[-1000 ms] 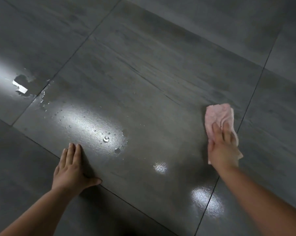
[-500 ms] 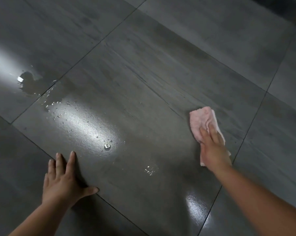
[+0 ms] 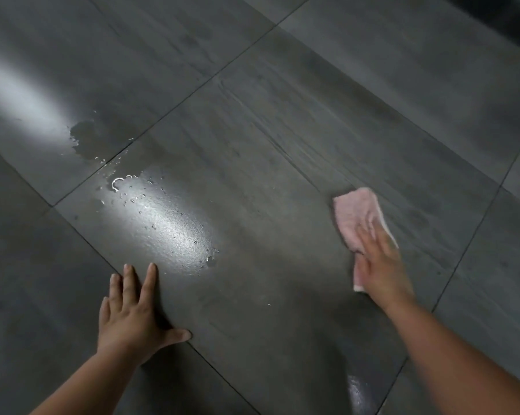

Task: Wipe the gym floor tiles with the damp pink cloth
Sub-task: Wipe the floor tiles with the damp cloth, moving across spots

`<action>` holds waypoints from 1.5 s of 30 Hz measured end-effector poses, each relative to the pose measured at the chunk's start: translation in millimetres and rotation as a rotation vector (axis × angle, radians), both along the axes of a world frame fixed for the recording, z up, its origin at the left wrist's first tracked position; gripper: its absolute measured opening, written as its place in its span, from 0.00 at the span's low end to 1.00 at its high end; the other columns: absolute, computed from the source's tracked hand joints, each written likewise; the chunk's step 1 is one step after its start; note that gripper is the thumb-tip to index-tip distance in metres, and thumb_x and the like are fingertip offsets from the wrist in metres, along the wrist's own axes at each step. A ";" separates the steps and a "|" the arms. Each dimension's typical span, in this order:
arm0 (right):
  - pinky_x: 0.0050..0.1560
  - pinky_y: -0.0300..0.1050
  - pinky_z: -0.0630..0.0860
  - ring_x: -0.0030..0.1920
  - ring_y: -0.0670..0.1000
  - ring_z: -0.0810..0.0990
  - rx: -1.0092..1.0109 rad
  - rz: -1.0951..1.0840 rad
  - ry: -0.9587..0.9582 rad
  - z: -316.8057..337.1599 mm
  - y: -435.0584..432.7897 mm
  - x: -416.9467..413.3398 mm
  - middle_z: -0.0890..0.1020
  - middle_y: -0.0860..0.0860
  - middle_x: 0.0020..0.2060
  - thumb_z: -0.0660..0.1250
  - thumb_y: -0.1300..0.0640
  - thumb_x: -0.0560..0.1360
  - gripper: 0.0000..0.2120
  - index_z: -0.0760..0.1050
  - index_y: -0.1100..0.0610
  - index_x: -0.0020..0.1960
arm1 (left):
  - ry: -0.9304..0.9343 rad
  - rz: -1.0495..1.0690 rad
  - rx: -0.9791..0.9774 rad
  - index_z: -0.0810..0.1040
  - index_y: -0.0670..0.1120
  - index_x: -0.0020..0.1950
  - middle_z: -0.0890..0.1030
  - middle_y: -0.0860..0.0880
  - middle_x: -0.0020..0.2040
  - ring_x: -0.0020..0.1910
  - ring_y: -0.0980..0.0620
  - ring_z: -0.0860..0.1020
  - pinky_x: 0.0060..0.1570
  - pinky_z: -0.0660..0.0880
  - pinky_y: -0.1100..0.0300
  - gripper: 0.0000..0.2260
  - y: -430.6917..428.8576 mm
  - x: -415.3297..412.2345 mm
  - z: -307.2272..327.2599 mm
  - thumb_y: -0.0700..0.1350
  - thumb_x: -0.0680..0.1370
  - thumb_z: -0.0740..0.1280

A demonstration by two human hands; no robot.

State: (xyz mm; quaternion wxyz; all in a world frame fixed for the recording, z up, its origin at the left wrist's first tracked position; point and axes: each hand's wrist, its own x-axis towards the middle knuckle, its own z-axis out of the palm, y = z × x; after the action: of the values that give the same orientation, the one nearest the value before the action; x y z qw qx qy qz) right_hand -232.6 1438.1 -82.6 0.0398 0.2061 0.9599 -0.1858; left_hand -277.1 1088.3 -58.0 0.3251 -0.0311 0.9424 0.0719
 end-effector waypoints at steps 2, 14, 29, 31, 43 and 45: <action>0.69 0.55 0.61 0.73 0.60 0.58 -0.037 -0.295 -0.053 7.1 10.2 -1.8 0.56 0.57 0.75 0.56 0.62 0.77 0.22 0.63 0.58 0.71 | 0.009 -0.001 0.011 0.32 0.52 0.72 0.35 0.44 0.75 0.74 0.44 0.35 0.74 0.46 0.49 0.58 -0.8 1.1 -0.4 0.67 0.59 0.71; 0.52 0.66 0.74 0.58 0.68 0.76 -0.129 0.483 0.020 -14.6 -114.9 -30.6 0.77 0.61 0.62 0.55 0.59 0.68 0.21 0.78 0.57 0.57 | 0.145 0.225 0.144 0.41 0.46 0.74 0.41 0.46 0.76 0.75 0.49 0.39 0.75 0.43 0.50 0.55 -25.1 43.3 -4.0 0.65 0.61 0.71; 0.51 0.59 0.78 0.58 0.67 0.76 -0.041 0.292 0.094 -15.9 -190.8 -26.3 0.75 0.58 0.64 0.55 0.57 0.66 0.23 0.68 0.46 0.60 | -0.046 0.146 0.001 0.31 0.44 0.72 0.32 0.43 0.74 0.73 0.46 0.32 0.74 0.37 0.51 0.52 -27.4 37.8 -5.1 0.67 0.67 0.63; 0.45 0.52 0.80 0.57 0.61 0.75 -0.060 0.551 0.083 -10.1 -208.9 -17.6 0.75 0.52 0.62 0.61 0.54 0.61 0.23 0.66 0.43 0.56 | -0.055 0.135 -0.011 0.31 0.43 0.71 0.31 0.43 0.74 0.73 0.46 0.31 0.74 0.37 0.50 0.53 -27.6 37.5 -4.8 0.67 0.67 0.63; 0.67 0.61 0.63 0.73 0.64 0.55 -0.063 -0.299 -0.124 -6.3 -74.9 -0.9 0.53 0.57 0.76 0.53 0.58 0.77 0.23 0.61 0.56 0.72 | -0.036 0.037 -0.050 0.32 0.43 0.72 0.33 0.42 0.75 0.74 0.45 0.34 0.74 0.40 0.51 0.56 -28.8 39.0 2.5 0.68 0.63 0.66; 0.57 0.65 0.71 0.65 0.71 0.67 0.002 -0.108 -0.028 -11.9 -115.9 11.3 0.65 0.64 0.70 0.53 0.58 0.73 0.23 0.69 0.58 0.67 | 0.021 0.035 -0.002 0.35 0.44 0.73 0.35 0.43 0.75 0.74 0.47 0.35 0.74 0.39 0.52 0.55 -32.5 41.7 -0.1 0.71 0.63 0.63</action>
State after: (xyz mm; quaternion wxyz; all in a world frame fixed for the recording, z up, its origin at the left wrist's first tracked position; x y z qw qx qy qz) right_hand -221.4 1322.2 -94.5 0.0428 0.2602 0.9469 -0.1839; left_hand -235.4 1055.8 -58.1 0.3139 -0.0470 0.9452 0.0767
